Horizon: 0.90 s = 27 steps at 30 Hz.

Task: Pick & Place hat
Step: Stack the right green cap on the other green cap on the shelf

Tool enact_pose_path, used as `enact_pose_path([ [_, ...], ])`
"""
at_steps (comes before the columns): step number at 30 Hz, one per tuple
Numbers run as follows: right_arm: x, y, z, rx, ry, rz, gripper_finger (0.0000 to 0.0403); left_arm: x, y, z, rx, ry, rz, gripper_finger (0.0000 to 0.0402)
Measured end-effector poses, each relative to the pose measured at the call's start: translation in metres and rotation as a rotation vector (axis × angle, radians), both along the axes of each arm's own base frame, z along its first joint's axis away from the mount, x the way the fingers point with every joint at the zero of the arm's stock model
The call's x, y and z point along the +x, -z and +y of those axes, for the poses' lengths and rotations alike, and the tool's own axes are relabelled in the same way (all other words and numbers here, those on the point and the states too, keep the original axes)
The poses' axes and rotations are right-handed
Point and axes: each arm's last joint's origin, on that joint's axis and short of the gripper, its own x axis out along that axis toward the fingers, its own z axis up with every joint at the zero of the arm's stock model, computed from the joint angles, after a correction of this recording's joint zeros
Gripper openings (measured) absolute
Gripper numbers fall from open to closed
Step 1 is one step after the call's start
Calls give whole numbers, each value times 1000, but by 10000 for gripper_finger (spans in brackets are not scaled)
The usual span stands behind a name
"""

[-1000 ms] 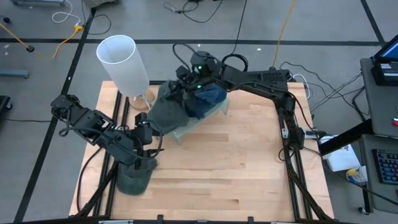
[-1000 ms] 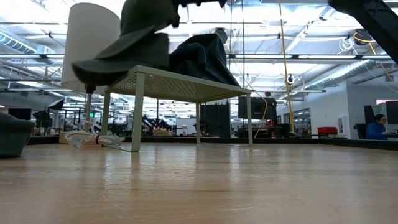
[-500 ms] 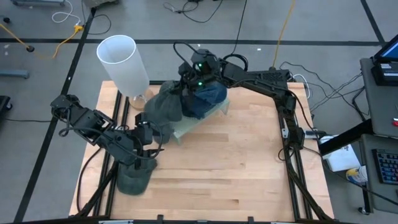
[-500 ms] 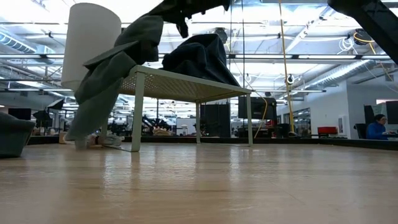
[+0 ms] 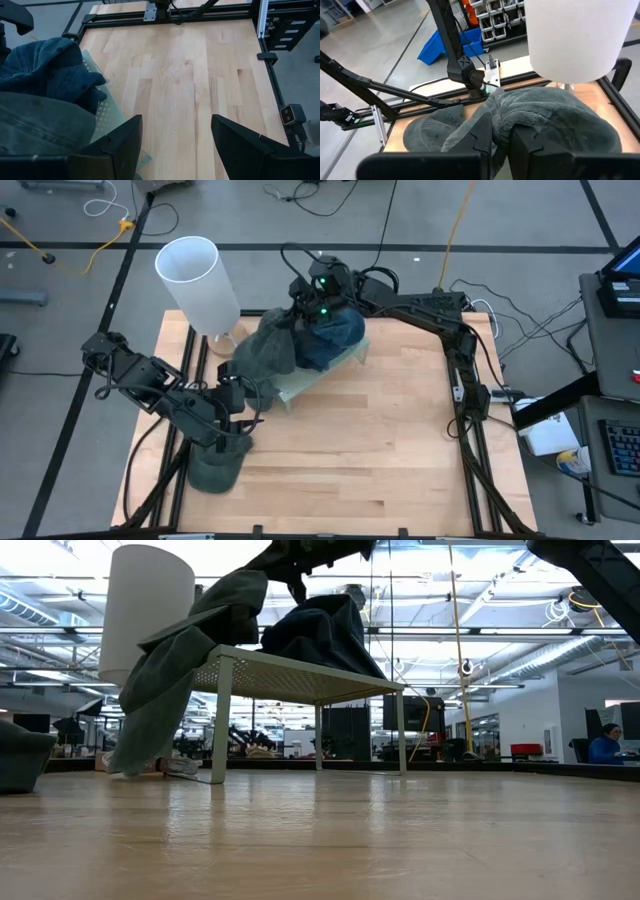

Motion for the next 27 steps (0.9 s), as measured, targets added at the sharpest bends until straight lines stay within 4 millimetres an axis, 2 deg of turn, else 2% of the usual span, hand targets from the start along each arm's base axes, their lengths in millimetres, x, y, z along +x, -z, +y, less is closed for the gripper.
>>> enact_pose_path([
  [4, -9, -13, -1, 44, -72, -47, 21, 0, 0, 0, 0, 0, 0, 239],
  [9, -25, -37, 1, 0, -96, -125, 21, 0, 0, 0, 1, 1, 0, 239],
  [15, -31, -32, -4, 5, -85, -56, 21, 0, 0, 0, 0, 0, 0, 239],
  [22, -21, -39, 17, -68, -159, -142, 21, 0, 0, 0, 0, 0, 0, 239],
  [27, -20, -37, 21, -82, -172, -128, 21, 1, 0, 1, -1, -8, 0, 239],
])
